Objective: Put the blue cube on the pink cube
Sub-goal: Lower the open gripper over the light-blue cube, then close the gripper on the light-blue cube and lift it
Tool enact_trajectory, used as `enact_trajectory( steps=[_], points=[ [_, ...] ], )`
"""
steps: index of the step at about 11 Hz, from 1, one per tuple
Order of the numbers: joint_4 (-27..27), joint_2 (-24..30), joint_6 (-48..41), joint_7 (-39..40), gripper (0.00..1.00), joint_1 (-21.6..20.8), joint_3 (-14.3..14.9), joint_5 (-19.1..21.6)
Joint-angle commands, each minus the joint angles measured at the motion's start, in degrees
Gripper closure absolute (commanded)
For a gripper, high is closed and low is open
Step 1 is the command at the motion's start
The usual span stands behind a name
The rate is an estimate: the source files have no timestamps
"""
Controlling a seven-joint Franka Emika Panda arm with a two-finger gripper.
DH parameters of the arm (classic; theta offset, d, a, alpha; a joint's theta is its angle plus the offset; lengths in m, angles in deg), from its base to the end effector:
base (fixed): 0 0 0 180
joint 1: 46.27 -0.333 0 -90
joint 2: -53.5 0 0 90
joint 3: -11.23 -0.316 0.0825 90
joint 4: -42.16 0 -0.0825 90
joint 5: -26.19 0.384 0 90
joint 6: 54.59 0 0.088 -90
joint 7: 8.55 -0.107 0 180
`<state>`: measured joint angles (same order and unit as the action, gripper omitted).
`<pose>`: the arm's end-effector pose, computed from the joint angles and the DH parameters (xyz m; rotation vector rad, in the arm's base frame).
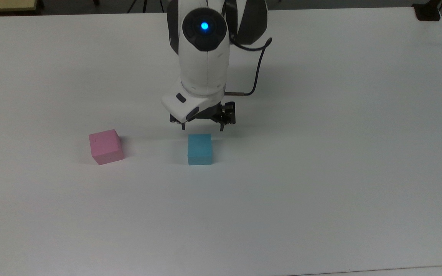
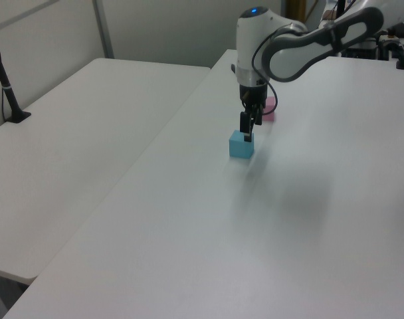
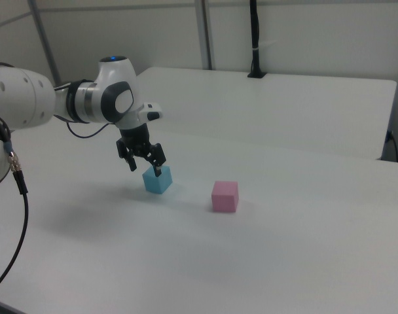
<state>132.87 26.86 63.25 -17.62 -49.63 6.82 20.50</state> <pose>0.6787 0.0803 0.3699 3.0899 0.0231 0.0279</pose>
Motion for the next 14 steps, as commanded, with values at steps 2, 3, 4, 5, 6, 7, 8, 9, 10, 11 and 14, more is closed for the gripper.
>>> enact_trajectory(
  steps=[2,3,4,5,6,7,8,9,10,11,14],
  points=[
    [-1.5,-3.1,4.1,0.4,0.0,-0.2,0.5,-2.2],
    [-1.5,-3.9,5.5,0.1,0.0,-0.2,0.4,-2.2],
    [-1.5,-4.9,7.0,-1.4,0.0,-0.5,0.5,-2.5],
    [-1.5,-5.7,8.4,-2.3,0.1,-0.5,0.5,-3.4],
    [-1.5,-5.8,8.6,-2.4,0.43,-0.4,0.4,-4.0],
    [-1.6,-5.4,8.5,-2.4,0.69,-0.4,0.4,-3.6],
    [-2.3,-4.0,8.0,-2.0,0.83,0.1,0.5,-3.5],
    [-2.6,-2.4,6.0,-1.3,0.84,1.5,0.5,-3.5],
    [-3.2,-1.7,2.4,1.8,0.83,3.4,0.6,-3.3],
    [-5.7,-1.7,0.5,5.4,0.83,4.7,0.8,-2.9],
    [-6.6,-1.7,-2.4,14.1,0.82,10.5,1.2,-3.4]
  ],
)
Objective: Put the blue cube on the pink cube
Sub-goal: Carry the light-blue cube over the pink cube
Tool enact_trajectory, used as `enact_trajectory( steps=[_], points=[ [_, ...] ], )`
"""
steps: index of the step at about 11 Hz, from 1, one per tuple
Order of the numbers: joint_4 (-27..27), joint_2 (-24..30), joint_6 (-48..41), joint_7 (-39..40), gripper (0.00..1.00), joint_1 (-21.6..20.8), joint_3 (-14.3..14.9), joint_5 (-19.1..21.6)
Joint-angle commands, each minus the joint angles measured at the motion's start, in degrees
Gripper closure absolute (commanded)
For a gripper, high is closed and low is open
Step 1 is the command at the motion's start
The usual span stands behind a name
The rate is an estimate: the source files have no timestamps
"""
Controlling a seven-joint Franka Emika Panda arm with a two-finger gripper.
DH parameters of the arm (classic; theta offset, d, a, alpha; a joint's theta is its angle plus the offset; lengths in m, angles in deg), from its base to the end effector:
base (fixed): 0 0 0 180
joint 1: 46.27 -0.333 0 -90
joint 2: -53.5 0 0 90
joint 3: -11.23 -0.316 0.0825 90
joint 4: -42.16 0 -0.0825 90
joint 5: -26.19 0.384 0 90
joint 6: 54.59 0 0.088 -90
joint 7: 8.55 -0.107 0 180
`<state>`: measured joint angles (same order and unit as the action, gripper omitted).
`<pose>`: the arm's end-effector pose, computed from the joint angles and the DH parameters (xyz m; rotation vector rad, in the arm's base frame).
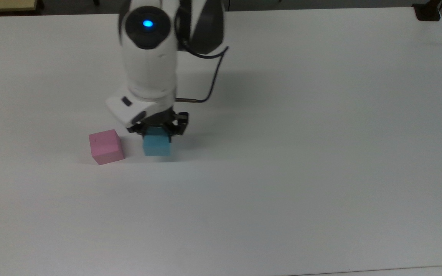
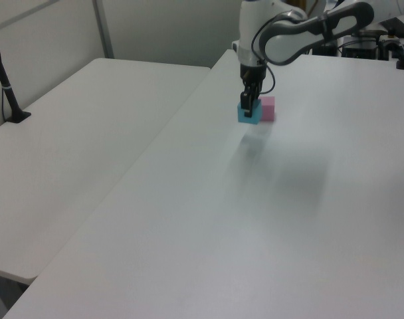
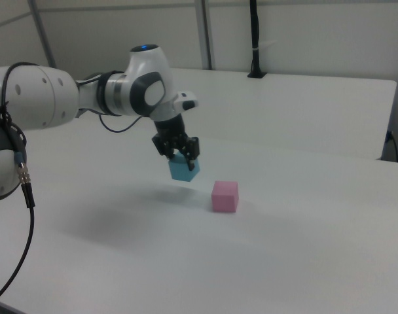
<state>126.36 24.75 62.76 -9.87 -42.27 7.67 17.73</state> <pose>0.7060 -0.0208 0.3975 3.0355 0.0353 0.1197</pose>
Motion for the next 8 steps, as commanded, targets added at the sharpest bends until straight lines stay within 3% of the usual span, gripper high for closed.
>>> enact_trajectory(
  steps=[1,3,8],
  points=[
    [-0.1,0.4,-1.7,9.6,0.82,4.8,0.3,-0.8],
    [-0.1,0.0,-1.0,13.3,0.8,7.1,0.7,-0.6],
    [-0.1,-1.3,4.0,14.2,0.71,10.4,0.9,-0.6]
  ],
)
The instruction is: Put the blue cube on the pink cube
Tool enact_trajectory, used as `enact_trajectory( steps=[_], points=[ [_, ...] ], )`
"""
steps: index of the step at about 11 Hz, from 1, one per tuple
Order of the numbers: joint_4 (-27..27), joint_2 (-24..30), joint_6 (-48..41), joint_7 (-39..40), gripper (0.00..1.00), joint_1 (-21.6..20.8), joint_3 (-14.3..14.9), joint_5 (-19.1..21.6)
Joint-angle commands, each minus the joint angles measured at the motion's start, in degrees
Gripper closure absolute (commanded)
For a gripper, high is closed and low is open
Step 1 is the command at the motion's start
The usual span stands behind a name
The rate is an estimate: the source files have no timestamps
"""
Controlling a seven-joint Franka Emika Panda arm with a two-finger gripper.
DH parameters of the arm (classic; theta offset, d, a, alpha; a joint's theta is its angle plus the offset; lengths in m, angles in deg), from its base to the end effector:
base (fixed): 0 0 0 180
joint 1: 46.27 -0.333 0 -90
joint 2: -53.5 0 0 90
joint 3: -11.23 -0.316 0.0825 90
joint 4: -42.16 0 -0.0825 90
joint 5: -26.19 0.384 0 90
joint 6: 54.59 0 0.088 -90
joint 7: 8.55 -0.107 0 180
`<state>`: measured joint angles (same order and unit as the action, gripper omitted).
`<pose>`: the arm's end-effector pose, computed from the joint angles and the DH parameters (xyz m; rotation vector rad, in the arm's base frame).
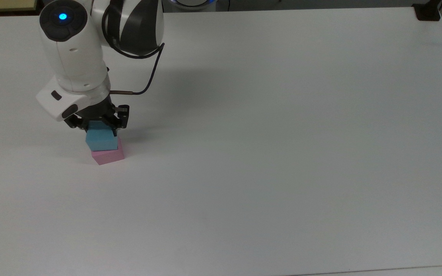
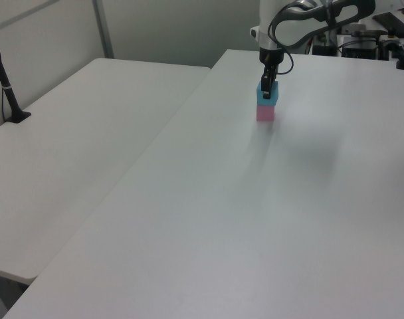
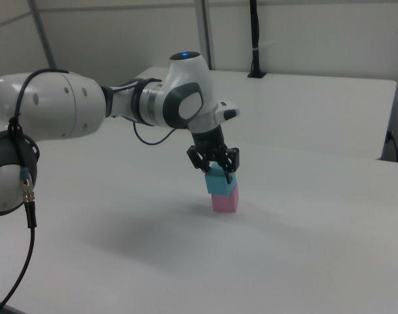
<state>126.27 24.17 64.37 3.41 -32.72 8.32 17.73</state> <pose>0.6951 -0.1445 0.3937 3.0122 0.1215 0.1119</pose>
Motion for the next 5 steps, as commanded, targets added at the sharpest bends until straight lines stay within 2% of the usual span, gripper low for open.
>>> enact_trajectory(
  steps=[1,2,5],
  points=[
    [0.0,-1.0,2.9,1.0,0.47,0.9,0.3,-0.7],
    [0.1,-1.0,2.9,1.1,0.0,0.9,0.4,-1.1],
    [0.3,2.6,2.0,-0.2,0.0,0.1,-0.1,-0.2]
  ],
)
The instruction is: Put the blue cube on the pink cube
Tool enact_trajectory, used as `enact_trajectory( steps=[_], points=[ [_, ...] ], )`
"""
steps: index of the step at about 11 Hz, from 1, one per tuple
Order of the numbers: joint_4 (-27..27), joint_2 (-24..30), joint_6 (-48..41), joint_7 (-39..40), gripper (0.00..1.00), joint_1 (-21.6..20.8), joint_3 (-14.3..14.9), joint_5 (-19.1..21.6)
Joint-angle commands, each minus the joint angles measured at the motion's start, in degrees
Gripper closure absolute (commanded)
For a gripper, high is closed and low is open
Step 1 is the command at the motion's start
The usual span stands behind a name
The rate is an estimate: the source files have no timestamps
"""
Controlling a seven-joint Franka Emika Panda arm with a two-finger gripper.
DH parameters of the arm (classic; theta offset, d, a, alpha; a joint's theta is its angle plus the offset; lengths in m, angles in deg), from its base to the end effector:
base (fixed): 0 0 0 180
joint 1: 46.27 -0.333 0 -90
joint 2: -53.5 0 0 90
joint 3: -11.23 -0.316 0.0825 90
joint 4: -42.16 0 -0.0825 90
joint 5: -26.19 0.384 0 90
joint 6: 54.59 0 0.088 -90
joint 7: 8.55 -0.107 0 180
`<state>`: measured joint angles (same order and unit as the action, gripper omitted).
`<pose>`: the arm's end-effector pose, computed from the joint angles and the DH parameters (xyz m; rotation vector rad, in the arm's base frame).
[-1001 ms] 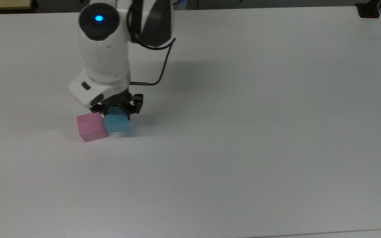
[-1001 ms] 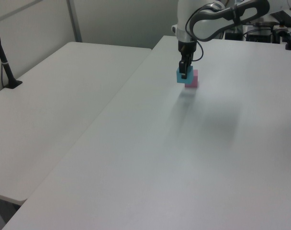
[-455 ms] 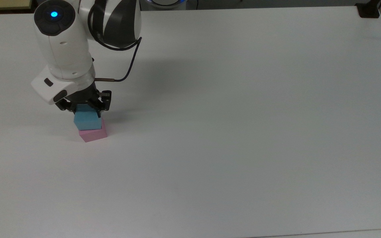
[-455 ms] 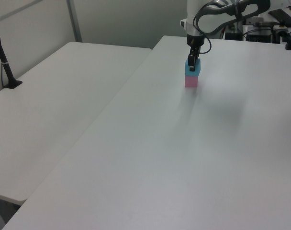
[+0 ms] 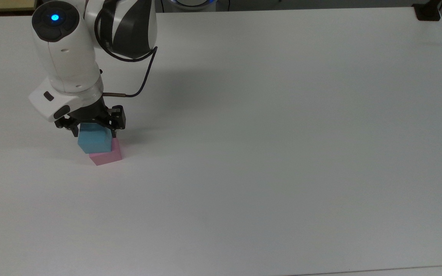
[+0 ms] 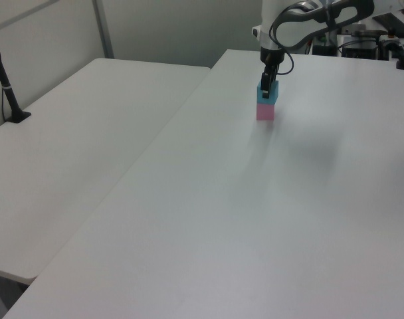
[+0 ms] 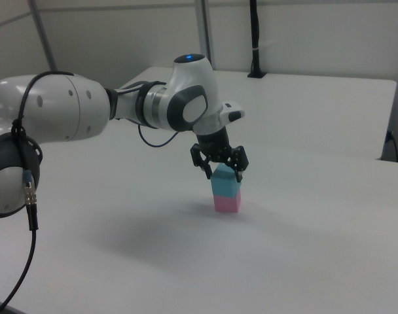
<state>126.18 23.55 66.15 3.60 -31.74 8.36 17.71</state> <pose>0.6964 -0.1571 0.3898 3.0073 0.1031 0.1422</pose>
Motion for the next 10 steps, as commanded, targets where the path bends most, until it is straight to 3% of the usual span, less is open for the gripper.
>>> enact_trajectory(
  steps=[1,5,7,10],
  points=[
    [0.7,5.5,-2.2,-3.0,0.0,-1.7,-0.4,-0.2],
    [3.6,17.0,-17.3,-23.4,0.0,-9.6,-0.4,-0.3],
    [6.3,23.1,-20.7,-23.8,0.0,-13.2,0.2,0.7],
    [6.8,26.0,-25.3,-23.7,0.0,-14.4,0.4,4.3]
  ],
)
